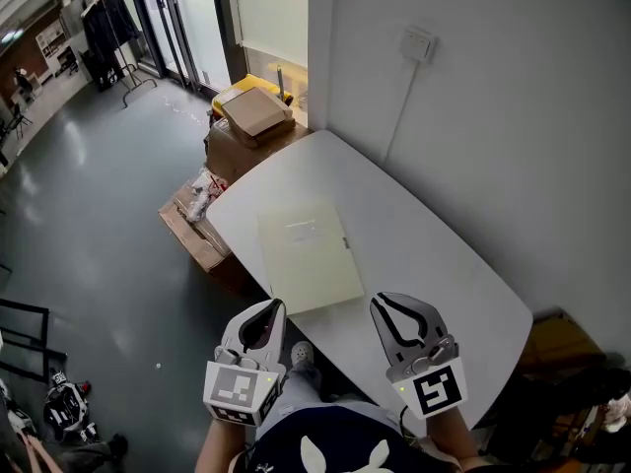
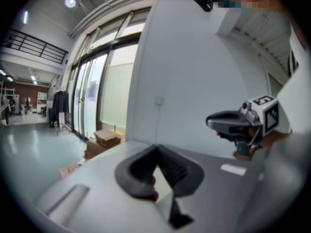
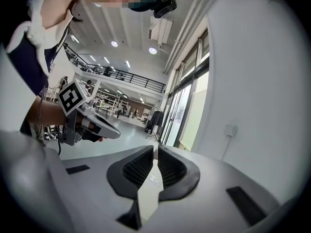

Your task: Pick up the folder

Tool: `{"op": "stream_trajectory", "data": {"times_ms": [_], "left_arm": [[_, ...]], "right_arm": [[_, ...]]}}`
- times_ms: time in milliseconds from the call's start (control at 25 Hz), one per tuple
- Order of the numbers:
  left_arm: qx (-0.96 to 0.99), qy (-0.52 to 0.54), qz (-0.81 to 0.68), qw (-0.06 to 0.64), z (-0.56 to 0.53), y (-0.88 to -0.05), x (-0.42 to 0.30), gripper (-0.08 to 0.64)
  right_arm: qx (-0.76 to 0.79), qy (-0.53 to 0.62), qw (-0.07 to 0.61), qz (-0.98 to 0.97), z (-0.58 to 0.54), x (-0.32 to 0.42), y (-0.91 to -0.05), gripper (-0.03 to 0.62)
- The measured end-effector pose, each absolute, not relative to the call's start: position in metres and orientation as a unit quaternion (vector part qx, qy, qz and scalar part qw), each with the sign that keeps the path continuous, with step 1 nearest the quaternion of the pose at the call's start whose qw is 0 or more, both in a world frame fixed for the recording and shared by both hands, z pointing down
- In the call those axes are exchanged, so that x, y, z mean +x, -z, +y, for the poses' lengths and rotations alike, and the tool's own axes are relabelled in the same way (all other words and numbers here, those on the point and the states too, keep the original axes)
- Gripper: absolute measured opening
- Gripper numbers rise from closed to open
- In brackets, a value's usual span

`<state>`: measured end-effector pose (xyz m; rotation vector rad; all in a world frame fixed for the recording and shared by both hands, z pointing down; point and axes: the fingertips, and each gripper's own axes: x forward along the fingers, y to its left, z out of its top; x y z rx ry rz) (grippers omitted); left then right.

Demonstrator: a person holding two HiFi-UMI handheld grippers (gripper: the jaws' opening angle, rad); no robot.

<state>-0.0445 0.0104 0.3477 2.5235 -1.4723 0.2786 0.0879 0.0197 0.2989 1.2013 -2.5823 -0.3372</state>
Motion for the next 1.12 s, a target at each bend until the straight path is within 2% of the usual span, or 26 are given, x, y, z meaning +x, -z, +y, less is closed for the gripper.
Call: {"op": "stream_trajectory", "data": {"times_ms": [800,960,1120], "left_arm": [[0.853,-0.105,-0.489,0.147,-0.061,-0.393,-0.058,0.009],[0.855,-0.113,-0.48,0.158,-0.073,-0.404,-0.06,0.062],[0.855,-0.121,-0.475,0.169,-0.086,-0.421,-0.062,0.095]], "right_arm": [[0.391,0.053,0.173,-0.902,-0.052,0.061,-0.359,0.026],[0.4,0.034,0.178,-0.898,-0.067,0.059,-0.371,0.03],[0.405,0.014,0.191,-0.894,-0.082,0.058,-0.39,0.089]]}}
